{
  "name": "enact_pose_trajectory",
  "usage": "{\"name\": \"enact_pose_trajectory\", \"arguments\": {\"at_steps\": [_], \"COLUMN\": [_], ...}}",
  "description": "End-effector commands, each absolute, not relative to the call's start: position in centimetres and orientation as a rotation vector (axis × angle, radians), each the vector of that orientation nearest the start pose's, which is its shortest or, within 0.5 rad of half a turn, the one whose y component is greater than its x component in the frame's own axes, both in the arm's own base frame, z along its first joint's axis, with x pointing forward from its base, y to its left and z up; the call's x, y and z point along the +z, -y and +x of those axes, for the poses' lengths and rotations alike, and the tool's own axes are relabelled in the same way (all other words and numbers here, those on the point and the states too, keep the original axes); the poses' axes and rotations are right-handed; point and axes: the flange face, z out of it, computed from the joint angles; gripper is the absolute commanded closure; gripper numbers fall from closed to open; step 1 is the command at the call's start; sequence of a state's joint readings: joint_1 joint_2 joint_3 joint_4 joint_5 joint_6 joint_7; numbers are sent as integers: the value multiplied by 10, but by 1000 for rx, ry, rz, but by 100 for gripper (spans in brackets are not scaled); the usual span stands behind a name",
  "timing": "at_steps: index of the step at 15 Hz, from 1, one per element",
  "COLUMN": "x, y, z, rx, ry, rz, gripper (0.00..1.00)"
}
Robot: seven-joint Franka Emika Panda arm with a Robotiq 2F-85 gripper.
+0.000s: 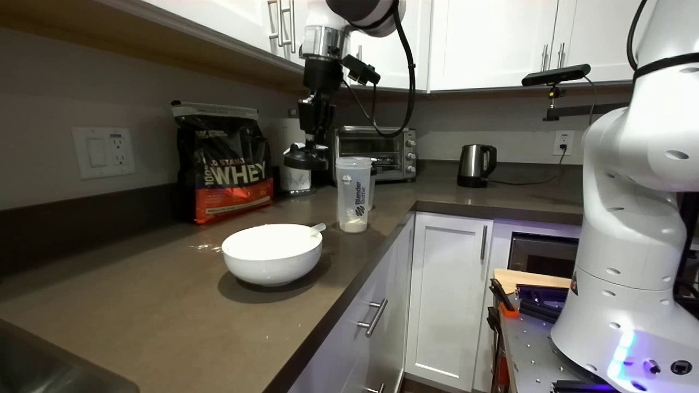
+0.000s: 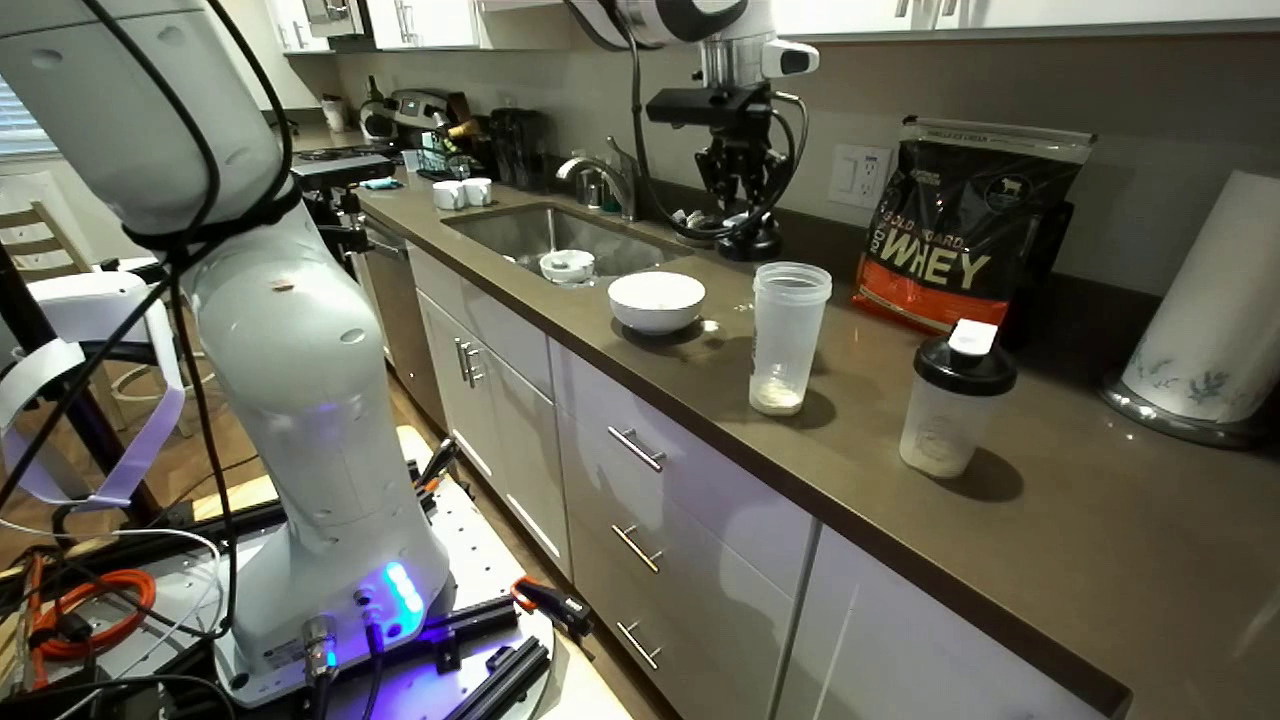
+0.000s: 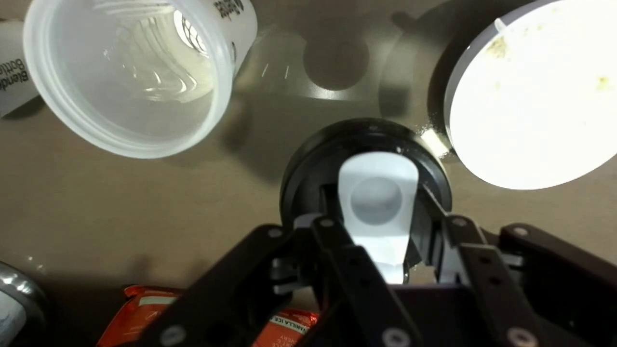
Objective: Remove the lid from the tall shaker and put it on the table.
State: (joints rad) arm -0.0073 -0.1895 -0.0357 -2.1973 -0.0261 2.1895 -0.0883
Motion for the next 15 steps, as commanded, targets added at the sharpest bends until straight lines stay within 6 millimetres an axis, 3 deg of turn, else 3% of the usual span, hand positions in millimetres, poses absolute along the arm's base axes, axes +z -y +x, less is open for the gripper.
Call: {"name": "enact_pose_trajectory", "arguments": {"at_steps": [1,12,13,15], "x": [472,453,447,440], "y": [10,-28,-44,-54], "z": [526,553,542,541], "rx": [-281,-244,-240,-229], "ry": [107,229,235,237], "rz": [-3167,-3167,-3168,-3165], "gripper": [87,87,87,87]}}
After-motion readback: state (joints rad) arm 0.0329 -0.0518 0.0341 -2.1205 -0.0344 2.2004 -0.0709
